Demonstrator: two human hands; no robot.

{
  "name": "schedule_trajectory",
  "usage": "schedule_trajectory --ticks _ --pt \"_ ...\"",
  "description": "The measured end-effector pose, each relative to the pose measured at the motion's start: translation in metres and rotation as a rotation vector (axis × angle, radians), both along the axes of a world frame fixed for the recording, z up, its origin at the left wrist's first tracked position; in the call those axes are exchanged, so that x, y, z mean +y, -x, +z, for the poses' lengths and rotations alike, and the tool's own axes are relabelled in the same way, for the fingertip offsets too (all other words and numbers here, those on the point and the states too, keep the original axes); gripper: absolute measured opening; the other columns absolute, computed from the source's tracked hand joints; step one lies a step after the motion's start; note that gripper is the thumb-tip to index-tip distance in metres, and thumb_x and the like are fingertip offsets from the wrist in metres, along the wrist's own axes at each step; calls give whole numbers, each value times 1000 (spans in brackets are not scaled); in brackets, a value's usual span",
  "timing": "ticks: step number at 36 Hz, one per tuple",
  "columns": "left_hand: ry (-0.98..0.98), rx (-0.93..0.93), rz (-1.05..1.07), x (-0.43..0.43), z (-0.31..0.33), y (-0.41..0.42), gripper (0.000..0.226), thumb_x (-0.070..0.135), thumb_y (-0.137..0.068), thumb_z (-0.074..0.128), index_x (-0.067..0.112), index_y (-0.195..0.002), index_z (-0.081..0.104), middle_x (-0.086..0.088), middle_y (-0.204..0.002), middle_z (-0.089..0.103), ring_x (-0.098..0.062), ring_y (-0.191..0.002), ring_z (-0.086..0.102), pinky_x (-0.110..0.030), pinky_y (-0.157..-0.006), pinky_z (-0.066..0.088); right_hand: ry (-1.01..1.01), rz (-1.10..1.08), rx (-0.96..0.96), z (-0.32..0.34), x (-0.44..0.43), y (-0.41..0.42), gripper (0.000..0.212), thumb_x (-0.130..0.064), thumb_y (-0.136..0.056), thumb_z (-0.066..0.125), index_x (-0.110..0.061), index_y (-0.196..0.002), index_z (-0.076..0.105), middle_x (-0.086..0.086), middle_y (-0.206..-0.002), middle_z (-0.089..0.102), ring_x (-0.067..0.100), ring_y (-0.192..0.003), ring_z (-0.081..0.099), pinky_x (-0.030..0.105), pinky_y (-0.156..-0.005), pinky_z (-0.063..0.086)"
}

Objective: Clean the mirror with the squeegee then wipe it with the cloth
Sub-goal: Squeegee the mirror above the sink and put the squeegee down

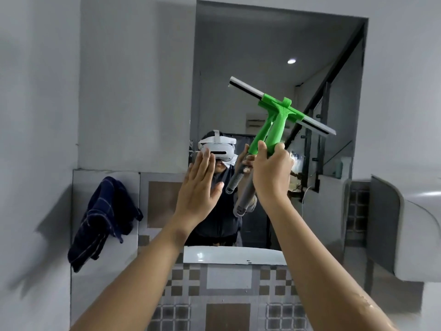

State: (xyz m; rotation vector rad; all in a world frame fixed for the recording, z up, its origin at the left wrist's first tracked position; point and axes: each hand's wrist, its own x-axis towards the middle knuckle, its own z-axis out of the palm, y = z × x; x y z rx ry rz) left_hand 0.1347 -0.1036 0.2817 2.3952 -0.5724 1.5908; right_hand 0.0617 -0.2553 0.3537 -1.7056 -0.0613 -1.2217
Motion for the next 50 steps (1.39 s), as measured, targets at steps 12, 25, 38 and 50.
schedule_trajectory --ticks 12,25,38,50 --pt "21 6 -5 -1 -13 4 69 42 -90 32 9 -147 9 -6 -156 2 -19 -144 3 -38 -116 14 241 -38 25 -6 20 6 33 -36 -97 41 -4 -104 48 3 -78 56 23 -68 52 30 -56 36" --pt "141 71 31 -15 -46 7 74 35 -92 45 15 -147 0 -3 -156 -4 -15 -143 -8 -36 -117 8 553 -109 31 -22 4 11 44 -36 -97 38 -3 -125 37 12 -89 65 33 -77 64 39 -58 48" --pt "226 76 7 -25 -63 12 74 28 -91 51 15 -146 3 -7 -155 3 -13 -142 -7 -40 -114 7 744 -173 16 -20 -41 4 50 -34 -96 42 -6 -136 32 13 -101 65 36 -86 61 33 -59 35" --pt "244 92 4 -38 -70 13 71 25 -92 55 10 -146 11 -8 -155 5 -18 -142 1 -42 -114 11 849 -268 -13 -12 -82 6 47 -34 -94 43 -11 -134 35 10 -91 66 31 -76 62 32 -55 42"
